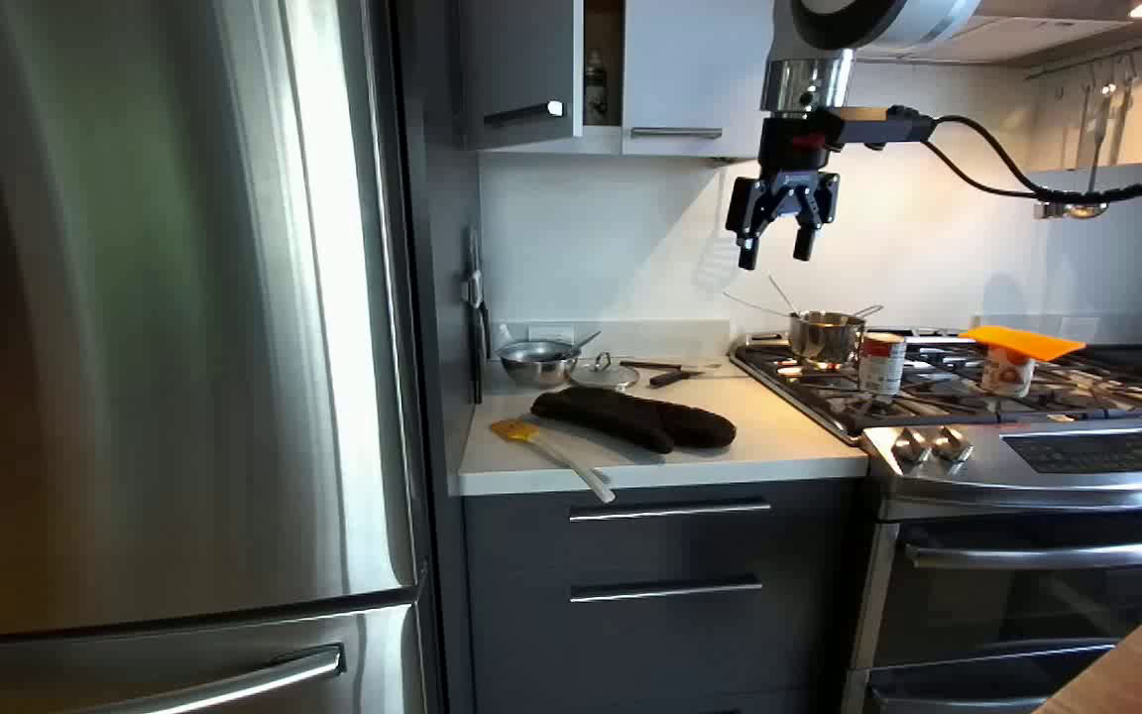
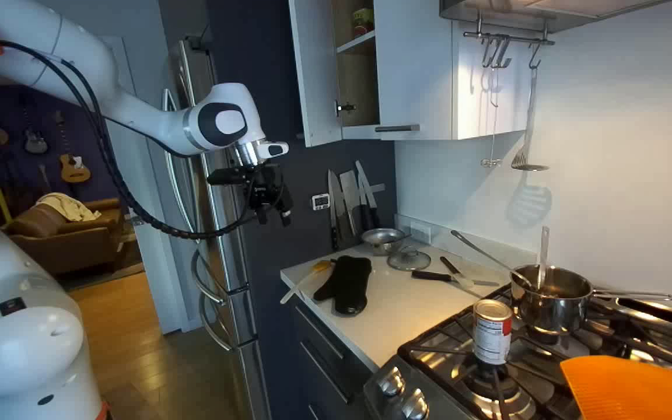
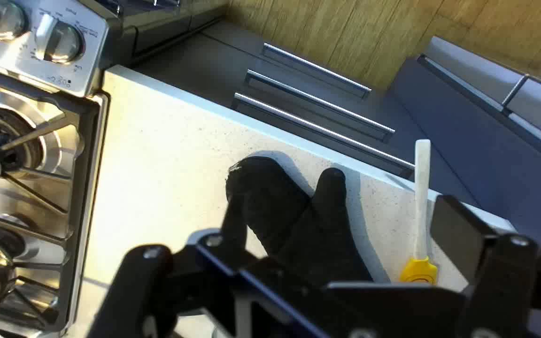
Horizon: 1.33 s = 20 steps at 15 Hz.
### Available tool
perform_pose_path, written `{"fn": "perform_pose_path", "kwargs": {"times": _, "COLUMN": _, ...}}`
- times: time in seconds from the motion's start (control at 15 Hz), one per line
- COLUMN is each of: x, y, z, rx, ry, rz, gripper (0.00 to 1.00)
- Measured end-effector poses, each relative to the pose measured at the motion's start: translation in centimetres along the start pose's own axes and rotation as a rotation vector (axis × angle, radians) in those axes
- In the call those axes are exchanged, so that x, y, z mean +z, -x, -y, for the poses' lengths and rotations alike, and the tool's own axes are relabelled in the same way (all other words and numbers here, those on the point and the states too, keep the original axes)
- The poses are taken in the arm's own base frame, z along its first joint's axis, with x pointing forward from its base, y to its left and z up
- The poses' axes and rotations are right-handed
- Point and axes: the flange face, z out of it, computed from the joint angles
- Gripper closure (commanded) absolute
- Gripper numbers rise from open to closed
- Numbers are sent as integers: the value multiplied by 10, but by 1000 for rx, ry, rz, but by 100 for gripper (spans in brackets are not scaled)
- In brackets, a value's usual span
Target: Move the straight spatula to the front right side of the counter
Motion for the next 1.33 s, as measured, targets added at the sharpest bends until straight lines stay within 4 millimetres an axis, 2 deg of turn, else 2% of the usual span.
{"fn": "perform_pose_path", "kwargs": {"times": 0.73, "x": 0, "y": 0, "z": 0, "rx": 0, "ry": 0, "rz": 0, "gripper": 0}}
{"fn": "perform_pose_path", "kwargs": {"times": 0.87, "x": -1, "y": -5, "z": -5, "rx": 45, "ry": -4, "rz": -10, "gripper": 0}}
{"fn": "perform_pose_path", "kwargs": {"times": 1.07, "x": 5, "y": -29, "z": -33, "rx": 184, "ry": -8, "rz": -26, "gripper": 0}}
{"fn": "perform_pose_path", "kwargs": {"times": 1.33, "x": 34, "y": -75, "z": -83, "rx": 358, "ry": -14, "rz": -24, "gripper": 0}}
